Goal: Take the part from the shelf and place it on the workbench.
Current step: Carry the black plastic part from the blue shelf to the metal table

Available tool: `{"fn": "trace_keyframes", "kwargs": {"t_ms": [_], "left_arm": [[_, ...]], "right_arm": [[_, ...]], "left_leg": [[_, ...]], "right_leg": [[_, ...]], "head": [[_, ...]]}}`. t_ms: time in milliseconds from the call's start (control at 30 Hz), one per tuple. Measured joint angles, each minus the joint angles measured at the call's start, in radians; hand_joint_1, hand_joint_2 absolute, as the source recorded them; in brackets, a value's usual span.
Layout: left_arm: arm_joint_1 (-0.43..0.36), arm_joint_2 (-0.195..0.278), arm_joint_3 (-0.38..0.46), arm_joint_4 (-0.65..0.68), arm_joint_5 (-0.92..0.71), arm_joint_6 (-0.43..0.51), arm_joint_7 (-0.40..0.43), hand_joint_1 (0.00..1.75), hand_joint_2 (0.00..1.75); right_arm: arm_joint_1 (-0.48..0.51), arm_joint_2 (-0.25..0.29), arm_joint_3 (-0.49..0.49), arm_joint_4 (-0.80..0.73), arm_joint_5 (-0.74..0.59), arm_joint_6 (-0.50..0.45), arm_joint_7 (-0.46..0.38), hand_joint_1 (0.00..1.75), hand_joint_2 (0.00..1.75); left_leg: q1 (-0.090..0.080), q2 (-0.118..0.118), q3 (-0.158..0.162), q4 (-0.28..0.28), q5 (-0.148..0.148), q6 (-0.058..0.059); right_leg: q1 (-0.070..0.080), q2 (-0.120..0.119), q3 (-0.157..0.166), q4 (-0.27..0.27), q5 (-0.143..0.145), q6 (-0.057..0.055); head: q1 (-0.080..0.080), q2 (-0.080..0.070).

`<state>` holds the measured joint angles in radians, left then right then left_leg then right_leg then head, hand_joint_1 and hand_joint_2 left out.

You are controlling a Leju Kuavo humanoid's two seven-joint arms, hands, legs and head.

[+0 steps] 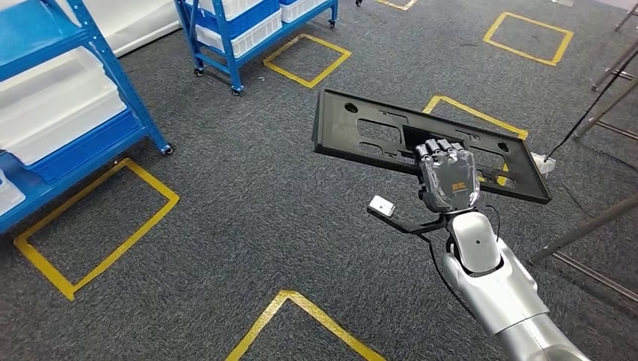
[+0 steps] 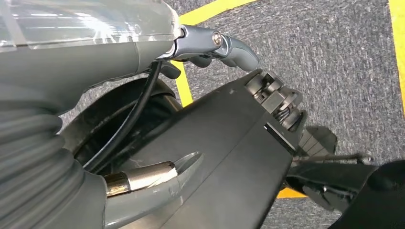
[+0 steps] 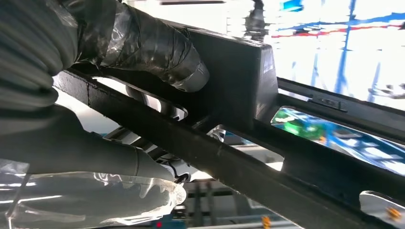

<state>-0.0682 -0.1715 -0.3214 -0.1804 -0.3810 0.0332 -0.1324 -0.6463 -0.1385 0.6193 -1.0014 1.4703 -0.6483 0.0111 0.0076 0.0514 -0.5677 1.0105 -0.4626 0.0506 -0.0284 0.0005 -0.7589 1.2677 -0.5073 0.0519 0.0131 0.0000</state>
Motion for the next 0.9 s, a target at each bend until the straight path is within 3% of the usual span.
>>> {"fn": "trace_keyframes", "kwargs": {"t_ms": [67,133,167,233,300,367,433,467,500,533,600,667,733,767,800,867,900], "left_arm": [[-0.001,0.0,0.001,0.0,0.008,0.001,0.006,0.0,1.75],[-0.008,0.0,0.003,0.0,0.019,-0.002,0.018,0.0,1.75],[-0.014,0.0,0.005,0.0,0.025,-0.006,0.025,0.0,1.75],[-0.033,0.0,0.012,-0.004,0.034,-0.021,0.04,0.0,1.75],[-0.054,0.002,0.02,-0.008,0.041,-0.035,0.05,0.0,1.75],[-0.069,0.007,0.027,-0.009,0.045,-0.042,0.056,0.0,1.75],[-0.074,0.011,0.032,-0.009,0.046,-0.043,0.06,0.0,1.75],[-0.075,0.014,0.034,-0.009,0.047,-0.043,0.061,0.0,1.75],[-0.075,0.015,0.035,-0.009,0.048,-0.043,0.062,0.0,1.75],[-0.074,0.017,0.037,-0.01,0.049,-0.043,0.063,0.0,1.75],[-0.075,0.019,0.041,-0.01,0.051,-0.044,0.063,0.0,1.75],[-0.075,0.02,0.045,-0.01,0.054,-0.044,0.064,0.0,1.75],[-0.076,0.022,0.048,-0.011,0.056,-0.042,0.068,0.0,1.75],[-0.077,0.022,0.049,-0.012,0.056,-0.041,0.071,0.0,1.75],[-0.078,0.023,0.051,-0.013,0.056,-0.04,0.073,0.0,1.75],[-0.079,0.024,0.055,-0.014,0.056,-0.039,0.078,0.0,1.75],[-0.078,0.026,0.057,-0.014,0.056,-0.039,0.079,0.0,1.75]], "right_arm": [[0.0,-0.004,-0.007,0.0,0.002,0.0,0.0,1.75,1.75],[-0.005,-0.002,-0.011,0.001,0.008,0.0,-0.001,1.75,1.75],[-0.009,0.0,-0.012,0.002,0.011,0.0,-0.002,1.75,1.75],[-0.019,0.004,-0.012,0.008,0.014,0.002,-0.009,1.75,1.75],[-0.036,0.014,-0.012,0.015,0.013,0.005,-0.017,1.75,1.75],[-0.052,0.032,-0.011,0.022,0.012,0.008,-0.019,1.75,1.75],[-0.058,0.045,-0.01,0.03,0.012,0.008,-0.02,1.75,1.75],[-0.058,0.049,-0.01,0.034,0.012,0.009,-0.02,1.75,1.75],[-0.058,0.051,-0.009,0.038,0.011,0.009,-0.02,1.75,1.75],[-0.059,0.052,-0.009,0.041,0.011,0.009,-0.02,1.75,1.75],[-0.062,0.056,-0.009,0.046,0.008,0.008,-0.02,1.75,1.75],[-0.066,0.062,-0.009,0.051,0.005,0.006,-0.02,1.75,1.75],[-0.067,0.063,-0.009,0.058,0.003,0.004,-0.019,1.75,1.75],[-0.067,0.063,-0.009,0.062,0.002,0.002,-0.019,1.75,1.75],[-0.069,0.063,-0.009,0.066,0.001,0.0,-0.019,1.75,1.75],[-0.074,0.066,-0.009,0.074,-0.001,-0.006,-0.018,1.75,1.75],[-0.075,0.069,-0.009,0.079,-0.002,-0.008,-0.018,1.75,1.75]], "left_leg": [[-0.002,0.023,0.0,0.006,-0.006,-0.007],[-0.007,0.042,0.001,0.012,-0.013,-0.018],[-0.01,0.051,0.001,0.013,-0.014,-0.023],[-0.009,0.066,0.002,0.013,-0.017,-0.034],[-0.003,0.034,-0.009,0.045,-0.043,-0.045],[0.001,-0.021,-0.054,0.151,-0.103,-0.05],[0.002,-0.042,-0.112,0.273,-0.148,-0.051],[0.002,-0.045,-0.125,0.294,-0.145,-0.05],[0.002,-0.048,-0.119,0.277,-0.122,-0.048],[0.003,-0.056,-0.097,0.224,-0.086,-0.046],[0.007,-0.103,-0.04,0.095,-0.028,-0.041],[0.008,-0.138,-0.015,0.036,-0.015,-0.037],[0.006,-0.123,-0.013,0.027,-0.01,-0.029],[0.006,-0.109,-0.011,0.02,-0.005,-0.022],[0.007,-0.094,-0.008,0.012,0.0,-0.015],[0.006,-0.064,-0.005,0.002,0.006,-0.005],[0.004,-0.05,-0.006,0.002,0.006,-0.003]], "right_leg": [[0.001,-0.038,0.078,-0.132,0.052,-0.002],[0.009,-0.07,0.127,-0.221,0.076,-0.013],[0.013,-0.072,0.128,-0.23,0.074,-0.02],[0.013,-0.049,0.123,-0.232,0.08,-0.033],[0.008,-0.027,0.123,-0.239,0.087,-0.048],[0.007,-0.003,0.122,-0.243,0.091,-0.058],[0.011,0.025,0.12,-0.241,0.093,-0.061],[0.012,0.04,0.12,-0.24,0.093,-0.062],[0.013,0.054,0.119,-0.238,0.093,-0.062],[0.014,0.067,0.119,-0.235,0.093,-0.061],[0.013,0.093,0.114,-0.227,0.092,-0.057],[0.009,0.118,0.103,-0.223,0.097,-0.045],[0.005,0.143,0.095,-0.229,0.106,-0.029],[0.005,0.136,0.09,-0.227,0.104,-0.025],[0.008,0.114,0.08,-0.209,0.092,-0.021],[0.012,0.046,0.034,-0.114,0.04,-0.018],[0.011,0.024,0.003,-0.049,0.011,-0.016]], "head": [[0.0,0.0],[-0.001,0.0],[-0.002,0.0],[-0.003,0.0],[-0.003,0.0],[-0.003,0.0],[-0.004,0.0],[-0.004,0.0],[-0.004,0.0],[-0.004,0.0],[-0.003,0.0],[-0.003,0.0],[-0.003,0.0],[-0.002,0.0],[0.0,0.0],[0.003,0.0],[0.005,0.0]]}}
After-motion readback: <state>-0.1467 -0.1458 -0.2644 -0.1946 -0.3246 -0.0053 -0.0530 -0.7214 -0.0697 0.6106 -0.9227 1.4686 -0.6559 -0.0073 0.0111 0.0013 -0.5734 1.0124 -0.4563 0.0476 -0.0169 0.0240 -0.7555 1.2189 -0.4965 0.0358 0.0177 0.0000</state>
